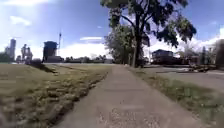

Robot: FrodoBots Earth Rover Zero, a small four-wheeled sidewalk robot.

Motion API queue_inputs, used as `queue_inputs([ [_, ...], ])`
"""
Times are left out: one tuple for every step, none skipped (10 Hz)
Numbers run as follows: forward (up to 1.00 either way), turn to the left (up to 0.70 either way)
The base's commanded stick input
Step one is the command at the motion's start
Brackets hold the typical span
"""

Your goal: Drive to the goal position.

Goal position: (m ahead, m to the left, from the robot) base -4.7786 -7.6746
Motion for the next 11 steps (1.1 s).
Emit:
queue_inputs([
  [1.00,0.02],
  [1.00,0.00],
  [1.00,0.00],
  [1.00,0.00],
  [1.00,0.00],
  [1.00,0.00],
  [1.00,0.00],
  [1.00,0.00],
  [1.00,-0.03],
  [1.00,-0.21],
  [1.00,-0.19],
])
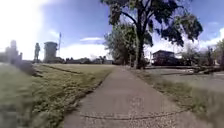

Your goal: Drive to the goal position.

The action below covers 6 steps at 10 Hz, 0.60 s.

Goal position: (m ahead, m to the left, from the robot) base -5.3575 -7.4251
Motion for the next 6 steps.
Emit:
queue_inputs([
  [1.00,-0.10],
  [1.00,-0.01],
  [1.00,0.00],
  [1.00,0.00],
  [1.00,0.00],
  [1.00,0.00],
])
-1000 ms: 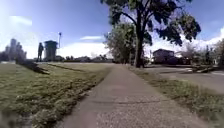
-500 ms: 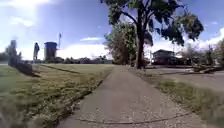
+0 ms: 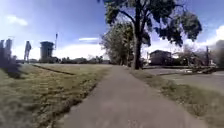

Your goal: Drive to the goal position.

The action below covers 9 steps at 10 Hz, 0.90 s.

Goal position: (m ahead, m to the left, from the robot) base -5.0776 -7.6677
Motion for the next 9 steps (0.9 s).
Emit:
queue_inputs([
  [1.00,0.00],
  [1.00,0.00],
  [1.00,0.00],
  [1.00,0.00],
  [0.97,0.00],
  [0.08,0.00],
  [0.07,0.00],
  [0.07,0.00],
  [0.07,0.00],
])
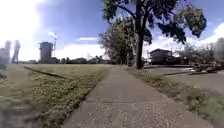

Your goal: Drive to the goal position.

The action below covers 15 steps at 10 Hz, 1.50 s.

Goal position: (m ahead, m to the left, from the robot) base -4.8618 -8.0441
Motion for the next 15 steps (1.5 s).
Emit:
queue_inputs([
  [0.07,0.00],
  [0.07,0.00],
  [0.08,0.00],
  [0.08,0.00],
  [0.07,0.00],
  [0.08,0.00],
  [0.08,0.00],
  [0.07,0.00],
  [0.08,0.00],
  [0.07,0.00],
  [0.07,0.00],
  [0.07,0.00],
  [0.07,0.00],
  [0.08,0.00],
  [0.07,0.00],
])
